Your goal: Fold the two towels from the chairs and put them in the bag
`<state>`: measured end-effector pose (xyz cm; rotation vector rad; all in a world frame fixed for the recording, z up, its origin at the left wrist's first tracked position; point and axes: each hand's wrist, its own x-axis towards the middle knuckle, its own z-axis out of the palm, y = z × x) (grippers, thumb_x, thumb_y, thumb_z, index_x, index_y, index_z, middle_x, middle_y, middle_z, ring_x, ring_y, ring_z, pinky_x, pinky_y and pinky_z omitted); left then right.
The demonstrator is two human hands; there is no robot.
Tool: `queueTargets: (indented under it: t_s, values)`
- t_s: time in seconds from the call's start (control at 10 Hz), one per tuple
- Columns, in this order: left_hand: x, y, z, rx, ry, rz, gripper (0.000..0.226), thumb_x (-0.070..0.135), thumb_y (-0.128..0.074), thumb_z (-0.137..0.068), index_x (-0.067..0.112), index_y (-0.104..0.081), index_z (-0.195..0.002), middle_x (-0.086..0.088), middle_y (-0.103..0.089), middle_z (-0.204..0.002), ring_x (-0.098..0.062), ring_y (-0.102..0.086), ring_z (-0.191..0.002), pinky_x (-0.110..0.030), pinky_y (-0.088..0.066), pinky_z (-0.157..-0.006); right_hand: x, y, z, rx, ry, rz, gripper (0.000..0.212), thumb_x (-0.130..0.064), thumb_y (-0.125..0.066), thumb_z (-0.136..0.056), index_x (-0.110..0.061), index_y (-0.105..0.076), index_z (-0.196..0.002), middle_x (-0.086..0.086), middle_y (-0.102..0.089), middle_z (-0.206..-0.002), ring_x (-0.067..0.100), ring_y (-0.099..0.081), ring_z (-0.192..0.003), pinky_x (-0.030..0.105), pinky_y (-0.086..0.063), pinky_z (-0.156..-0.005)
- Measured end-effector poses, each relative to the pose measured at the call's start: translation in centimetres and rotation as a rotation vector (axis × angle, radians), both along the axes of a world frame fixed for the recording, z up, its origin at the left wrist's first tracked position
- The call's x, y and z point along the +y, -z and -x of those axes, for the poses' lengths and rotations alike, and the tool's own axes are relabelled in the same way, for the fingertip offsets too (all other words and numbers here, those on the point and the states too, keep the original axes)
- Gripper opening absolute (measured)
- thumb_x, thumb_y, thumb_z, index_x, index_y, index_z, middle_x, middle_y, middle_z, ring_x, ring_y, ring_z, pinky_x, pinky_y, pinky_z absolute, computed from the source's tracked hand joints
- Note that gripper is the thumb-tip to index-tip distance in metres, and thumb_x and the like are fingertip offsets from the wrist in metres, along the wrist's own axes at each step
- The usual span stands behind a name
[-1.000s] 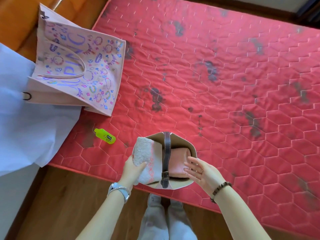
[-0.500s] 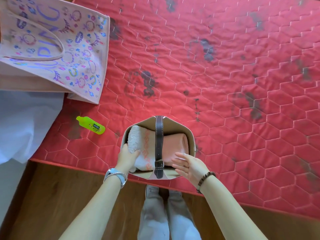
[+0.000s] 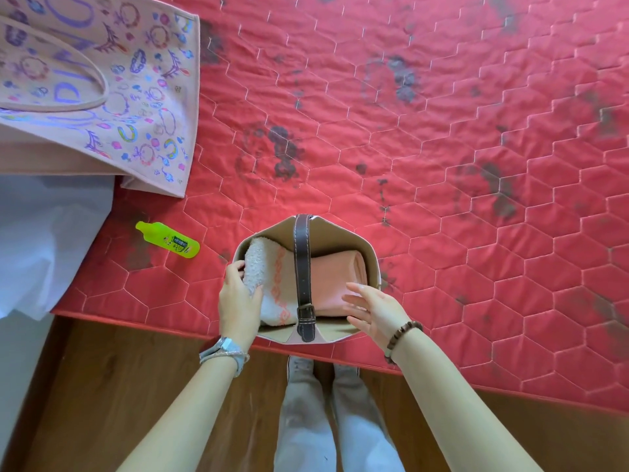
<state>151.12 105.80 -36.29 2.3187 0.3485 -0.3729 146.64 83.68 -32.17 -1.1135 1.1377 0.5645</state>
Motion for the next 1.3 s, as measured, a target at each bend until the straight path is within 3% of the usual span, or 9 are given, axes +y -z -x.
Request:
queueTargets:
  t_s: [0.2,0.3,0.5,0.6,0.8,1.0,1.1,1.2,1.3]
  values:
    - [0.2,-0.1,0.1,-0.025,0.073,-0.055,0.049,0.002,-0.064,-0.092,0.007,-0.045,-0.136,-0.015,-0.054,-0.135,-0.032,-0.055,-0.120,-0.031,-0.041,-0.090,-0.9,-0.3,0.0,-0.022,0.020,-0.018,0.014,-0.022,-0.050,-0.100,-0.022,-0.064,-0.102,0.011,-0.064,-0.123,0.026,-0.062,-0.113,0.042,-0.046,-0.106]
    - [0.3,-0.2,0.5,-0.156,0.217,-0.122,0.049,0.000,-0.066,-0.089,0.007,-0.048,-0.135,-0.014,-0.045,-0.142,-0.030,-0.047,-0.130,-0.036,-0.043,-0.104,-1.2,-0.5,0.0,-0.044,0.019,-0.027,0.015,-0.024,-0.050,-0.100,-0.022,-0.065,-0.104,0.010,-0.065,-0.121,0.025,-0.064,-0.110,0.042,-0.047,-0.104]
    - [0.7,1.1,0.1,-0.325,0.848,-0.427,0.027,0.020,-0.088,-0.065,0.014,-0.074,-0.087,-0.010,-0.066,-0.119,-0.034,-0.050,-0.134,-0.055,-0.026,-0.116,-0.7,0.1,-0.8,-0.025,-0.016,-0.058,0.024,-0.031,-0.048,-0.100,-0.026,-0.062,-0.120,0.005,-0.062,-0.126,0.028,-0.064,-0.110,0.048,-0.044,-0.106]
    - [1.5,1.7,-0.3,-0.203,0.941,-0.582,0.038,0.041,-0.091,-0.056,0.015,-0.075,-0.078,-0.010,-0.069,-0.110,-0.036,-0.054,-0.131,-0.059,-0.021,-0.116,-0.2,1.0,-1.3,0.017,-0.018,-0.061,0.034,-0.040,-0.048,-0.099,-0.031,-0.053,-0.132,0.003,-0.054,-0.138,0.031,-0.051,-0.127,0.055,-0.035,-0.109]
    - [2.2,2.6,-1.2,-0.082,0.978,-0.680,0.044,0.046,-0.089,-0.053,0.010,-0.077,-0.075,-0.012,-0.069,-0.104,-0.036,-0.055,-0.127,-0.059,-0.020,-0.119,0.2,2.0,-1.6,0.081,0.019,-0.025,0.050,-0.045,-0.045,-0.100,-0.027,-0.038,-0.146,0.001,-0.037,-0.153,0.035,-0.041,-0.135,0.056,-0.028,-0.111]
    - [2.7,2.7,-0.8,-0.214,0.899,-0.613,0.048,0.052,-0.053,-0.081,0.012,-0.079,-0.079,-0.011,-0.070,-0.108,-0.033,-0.055,-0.129,-0.056,-0.016,-0.121,0.1,1.7,-1.6,0.084,0.046,-0.038,0.051,-0.042,-0.047,-0.100,-0.025,-0.037,-0.147,0.006,-0.033,-0.156,0.035,-0.041,-0.136,0.056,-0.027,-0.112]
    - [3.4,2.5,-0.2,-0.236,0.884,-0.626,0.045,0.046,-0.047,-0.084,0.014,-0.078,-0.085,-0.010,-0.069,-0.121,-0.032,-0.052,-0.135,-0.055,-0.014,-0.121,-0.3,1.1,-1.6,0.063,0.066,-0.039,0.048,-0.041,-0.045,-0.101,-0.025,-0.039,-0.146,0.006,-0.040,-0.152,0.035,-0.045,-0.133,0.058,-0.026,-0.113]
    - [4.0,1.6,0.5,-0.246,0.871,-0.612,0.020,0.035,-0.073,-0.079,0.017,-0.076,-0.088,-0.009,-0.066,-0.128,-0.031,-0.048,-0.139,-0.057,-0.015,-0.120,-0.4,-0.7,-1.6,0.028,0.082,-0.035,0.045,-0.040,-0.044,-0.101,-0.025,-0.040,-0.144,0.005,-0.046,-0.147,0.037,-0.049,-0.128,0.056,-0.029,-0.113]
    - [4.2,0.8,0.6,-0.264,0.787,-0.570,0.015,0.027,-0.080,-0.076,0.022,-0.077,-0.091,-0.006,-0.066,-0.129,-0.031,-0.046,-0.140,-0.056,-0.008,-0.120,-0.7,-2.6,-1.8,-0.035,0.127,-0.055,0.036,-0.041,-0.047,-0.100,-0.028,-0.050,-0.134,0.003,-0.052,-0.140,0.033,-0.054,-0.122,0.050,-0.036,-0.111]
